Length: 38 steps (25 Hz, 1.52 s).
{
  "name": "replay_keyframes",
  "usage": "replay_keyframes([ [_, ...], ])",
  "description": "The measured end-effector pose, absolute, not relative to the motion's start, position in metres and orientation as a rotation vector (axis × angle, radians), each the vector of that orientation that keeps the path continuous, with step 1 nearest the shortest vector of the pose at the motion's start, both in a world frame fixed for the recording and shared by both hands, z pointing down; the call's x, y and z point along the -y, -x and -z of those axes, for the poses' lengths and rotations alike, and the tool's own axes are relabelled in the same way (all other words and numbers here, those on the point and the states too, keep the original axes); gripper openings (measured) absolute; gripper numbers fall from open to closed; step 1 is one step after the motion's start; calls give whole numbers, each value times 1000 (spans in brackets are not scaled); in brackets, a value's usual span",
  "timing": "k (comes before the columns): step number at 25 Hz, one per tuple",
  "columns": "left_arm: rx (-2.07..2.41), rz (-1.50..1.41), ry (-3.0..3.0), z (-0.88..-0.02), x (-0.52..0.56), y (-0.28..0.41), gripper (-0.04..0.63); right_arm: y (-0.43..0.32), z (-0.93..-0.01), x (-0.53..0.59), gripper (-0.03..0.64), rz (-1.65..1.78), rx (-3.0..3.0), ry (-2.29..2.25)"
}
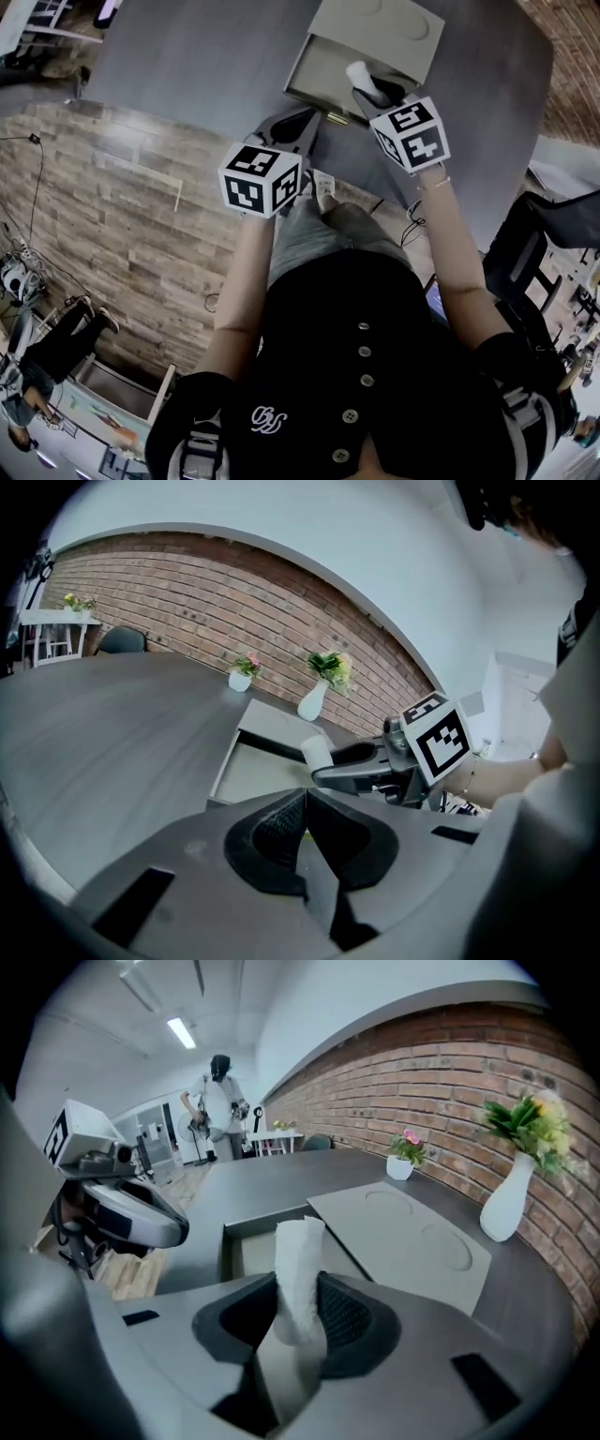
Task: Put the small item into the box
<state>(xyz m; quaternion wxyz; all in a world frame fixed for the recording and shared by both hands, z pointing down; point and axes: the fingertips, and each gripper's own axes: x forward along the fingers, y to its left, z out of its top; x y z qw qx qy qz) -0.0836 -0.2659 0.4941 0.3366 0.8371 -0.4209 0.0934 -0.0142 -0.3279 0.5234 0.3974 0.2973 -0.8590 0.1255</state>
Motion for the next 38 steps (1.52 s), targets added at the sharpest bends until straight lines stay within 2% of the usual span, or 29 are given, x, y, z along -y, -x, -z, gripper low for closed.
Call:
replay_keyframes([
  [6,1064,-261,-2157,-511,264,77,14,19,-561,339,133,-115,2006,-581],
  [15,1043,-286,-2145,-518,261,75,14,29,-572,345,147,-172,2009,-548],
  [20,1039,-291,-2156,-516,261,74,14,25,-567,345,179,-164,2019,-595],
  [25,1031,-305,-2184,-507,254,75,14,28,-541,341,207,-177,2090,-674],
  [36,1078,-299,-2300,-459,260,76,14,27,-447,320,202,-205,2330,-832],
  [38,1089,-314,-2339,-448,262,76,15,29,-432,311,184,-194,2396,-820],
])
